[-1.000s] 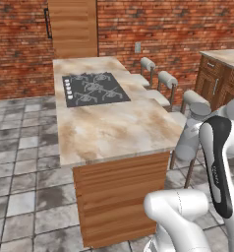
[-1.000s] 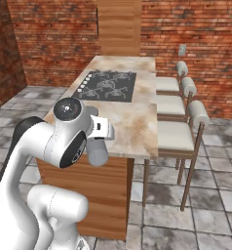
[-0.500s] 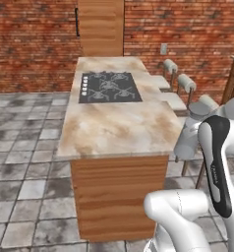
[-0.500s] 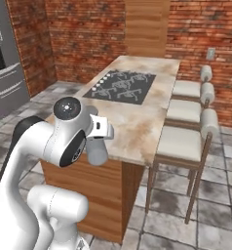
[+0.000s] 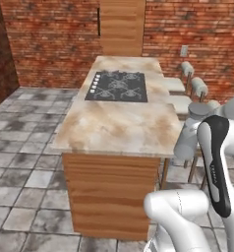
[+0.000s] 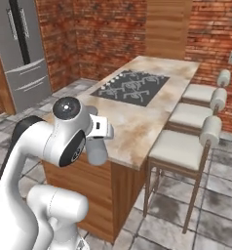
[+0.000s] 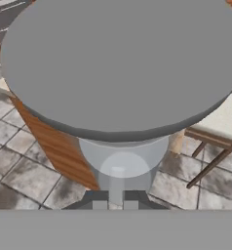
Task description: Place the pitcher and cup on the dining counter for serving.
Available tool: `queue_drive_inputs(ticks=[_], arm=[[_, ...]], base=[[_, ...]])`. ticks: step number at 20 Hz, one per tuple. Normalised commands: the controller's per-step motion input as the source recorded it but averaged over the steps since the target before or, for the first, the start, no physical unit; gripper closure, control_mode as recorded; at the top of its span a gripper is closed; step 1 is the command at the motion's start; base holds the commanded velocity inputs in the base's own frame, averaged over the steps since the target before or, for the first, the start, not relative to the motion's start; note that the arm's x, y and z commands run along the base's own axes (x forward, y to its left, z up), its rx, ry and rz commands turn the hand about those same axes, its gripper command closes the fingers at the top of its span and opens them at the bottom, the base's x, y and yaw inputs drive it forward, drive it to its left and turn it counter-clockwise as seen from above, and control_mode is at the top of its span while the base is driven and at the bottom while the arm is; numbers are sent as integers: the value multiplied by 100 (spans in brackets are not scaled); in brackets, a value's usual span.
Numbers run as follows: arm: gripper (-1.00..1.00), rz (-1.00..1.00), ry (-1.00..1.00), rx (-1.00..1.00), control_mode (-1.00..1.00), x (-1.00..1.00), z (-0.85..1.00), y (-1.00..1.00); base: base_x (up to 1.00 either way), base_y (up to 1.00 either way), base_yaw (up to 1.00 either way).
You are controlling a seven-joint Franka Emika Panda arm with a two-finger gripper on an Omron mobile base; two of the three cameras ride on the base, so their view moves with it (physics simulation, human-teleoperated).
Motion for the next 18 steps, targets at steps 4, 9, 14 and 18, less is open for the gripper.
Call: queue_drive_inputs(ticks=[4, 9, 14, 18], arm=[[100, 0, 0, 0, 100, 0, 0, 0], [100, 0, 0, 0, 100, 0, 0, 0], [100, 0, 0, 0, 100, 0, 0, 0], [100, 0, 0, 0, 100, 0, 0, 0]], base=[[0, -72, 40], [0, -78, 42], [0, -90, 41], [0, -91, 40]])
